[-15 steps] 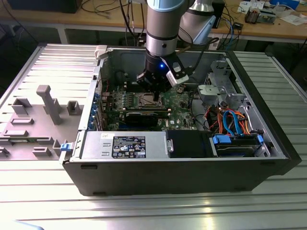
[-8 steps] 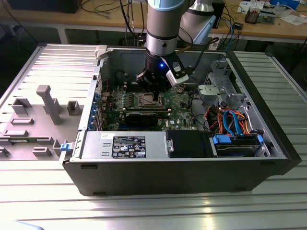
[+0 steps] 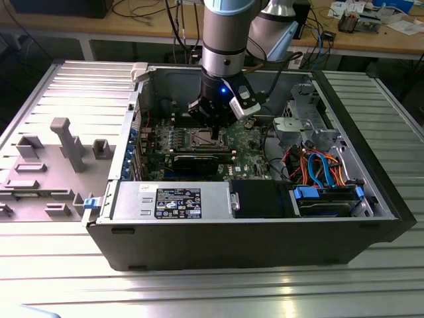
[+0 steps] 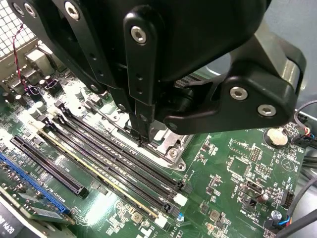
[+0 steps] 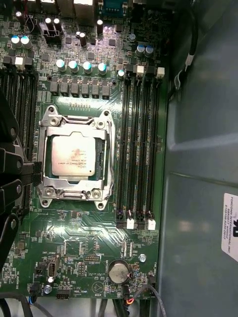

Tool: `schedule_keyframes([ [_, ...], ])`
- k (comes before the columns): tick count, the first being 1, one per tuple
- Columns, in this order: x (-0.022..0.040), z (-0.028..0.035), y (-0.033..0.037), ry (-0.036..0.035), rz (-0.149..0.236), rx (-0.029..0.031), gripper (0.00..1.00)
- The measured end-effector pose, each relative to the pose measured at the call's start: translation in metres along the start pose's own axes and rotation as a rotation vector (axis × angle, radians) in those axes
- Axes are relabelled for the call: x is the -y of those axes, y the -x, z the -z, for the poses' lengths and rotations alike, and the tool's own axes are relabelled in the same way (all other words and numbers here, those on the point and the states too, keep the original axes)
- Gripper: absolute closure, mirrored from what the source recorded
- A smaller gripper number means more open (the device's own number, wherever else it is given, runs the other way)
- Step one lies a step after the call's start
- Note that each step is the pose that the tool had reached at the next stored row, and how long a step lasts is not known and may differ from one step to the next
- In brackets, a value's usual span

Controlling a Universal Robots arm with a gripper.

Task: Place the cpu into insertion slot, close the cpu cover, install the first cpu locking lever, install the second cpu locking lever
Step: 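Install the second cpu locking lever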

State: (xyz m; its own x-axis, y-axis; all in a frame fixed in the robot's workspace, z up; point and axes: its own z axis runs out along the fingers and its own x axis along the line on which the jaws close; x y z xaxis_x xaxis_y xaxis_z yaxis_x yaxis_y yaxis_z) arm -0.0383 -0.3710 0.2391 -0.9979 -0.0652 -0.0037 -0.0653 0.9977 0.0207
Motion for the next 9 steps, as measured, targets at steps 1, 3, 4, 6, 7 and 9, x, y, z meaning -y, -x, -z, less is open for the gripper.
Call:
schedule_keyframes([
  [1, 0.0004, 0.0006, 0.0, -0.0001, 0.0, -0.0001, 0.89],
  [3, 0.0027, 0.0023, -0.0002, 0.0001, 0.0, 0.0001, 0.89],
  [4, 0.0057, 0.0025, -0.0006, 0.0, 0.0, 0.0, 0.89],
  [6, 0.011, 0.0023, -0.0015, 0.0021, 0.0, 0.0001, 0.89],
  [7, 0.012, 0.0022, -0.0018, 0.0047, 0.0, -0.0003, 0.89],
  [9, 0.0142, 0.0017, -0.0051, 0.0183, 0.0, -0.0087, 0.89],
])
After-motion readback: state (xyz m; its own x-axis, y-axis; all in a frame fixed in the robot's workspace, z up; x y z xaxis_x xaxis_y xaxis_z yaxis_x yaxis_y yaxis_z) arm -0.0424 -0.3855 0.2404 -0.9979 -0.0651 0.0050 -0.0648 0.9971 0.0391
